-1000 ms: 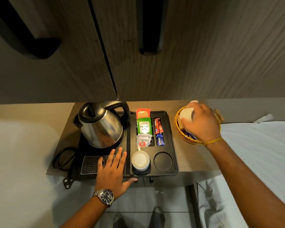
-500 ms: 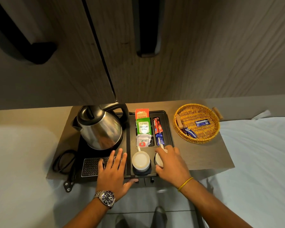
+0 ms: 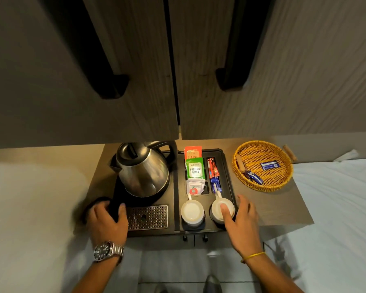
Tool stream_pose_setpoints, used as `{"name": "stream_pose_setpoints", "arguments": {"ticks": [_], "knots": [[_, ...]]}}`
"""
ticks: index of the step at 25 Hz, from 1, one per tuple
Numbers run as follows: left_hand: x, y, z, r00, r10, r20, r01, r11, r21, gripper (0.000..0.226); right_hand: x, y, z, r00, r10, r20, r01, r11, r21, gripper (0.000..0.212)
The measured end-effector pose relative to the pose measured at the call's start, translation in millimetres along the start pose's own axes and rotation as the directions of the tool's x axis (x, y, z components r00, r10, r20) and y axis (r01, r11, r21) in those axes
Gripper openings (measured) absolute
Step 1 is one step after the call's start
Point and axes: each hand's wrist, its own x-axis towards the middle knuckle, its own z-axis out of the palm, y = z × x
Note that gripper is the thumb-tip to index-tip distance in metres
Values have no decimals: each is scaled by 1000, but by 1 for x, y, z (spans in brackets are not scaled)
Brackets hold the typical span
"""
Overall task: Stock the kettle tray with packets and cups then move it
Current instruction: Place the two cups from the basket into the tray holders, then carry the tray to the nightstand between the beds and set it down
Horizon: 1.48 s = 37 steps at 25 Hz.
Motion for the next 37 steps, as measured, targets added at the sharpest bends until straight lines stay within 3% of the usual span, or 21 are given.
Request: {"name": "stream_pose_setpoints", "arguments": {"ticks": [2,6,10,12,15,18,22,25,27,29,33,37], "knots": [[19,-8,0,977,-147,154,131,985,109,55,0,-4,6,993,115,26,-114,993,-27,76],[31,-6,6,927,-226,301,146,953,267,62,-1,-18,19,991,133,1,-133,990,-53,80],[54,-8,0,803,-413,430,287,900,327,79,6,-22,20,965,262,-22,-262,965,29,83],[62,-18,-2,750,-464,472,372,885,280,84,7,-17,19,934,357,9,-356,927,119,80],[52,-40,-3,678,-498,541,562,825,56,75,-2,-2,13,898,416,144,-440,831,340,86],[19,-57,-15,665,-456,591,552,834,22,58,-33,9,12,870,427,247,-493,760,423,95],[-11,-52,-47,654,-430,622,533,846,23,74,-75,17,11,871,466,155,-473,711,520,83],[-16,-26,-74,666,-349,659,465,885,-1,72,-108,28,-5,859,503,99,-458,665,590,89],[-20,-4,-87,688,-274,672,358,934,14,75,-136,37,-26,849,526,51,-425,622,658,88],[-32,21,-96,664,-165,729,216,976,24,81,-166,50,-53,827,561,28,-413,573,708,83],[-89,73,-99,539,33,842,-56,998,-3,91,-249,90,-116,751,660,-24,-376,458,805,68],[-187,136,-95,381,225,897,-284,952,-118,73,-351,154,-184,647,753,-115,-289,382,878,46]]}}
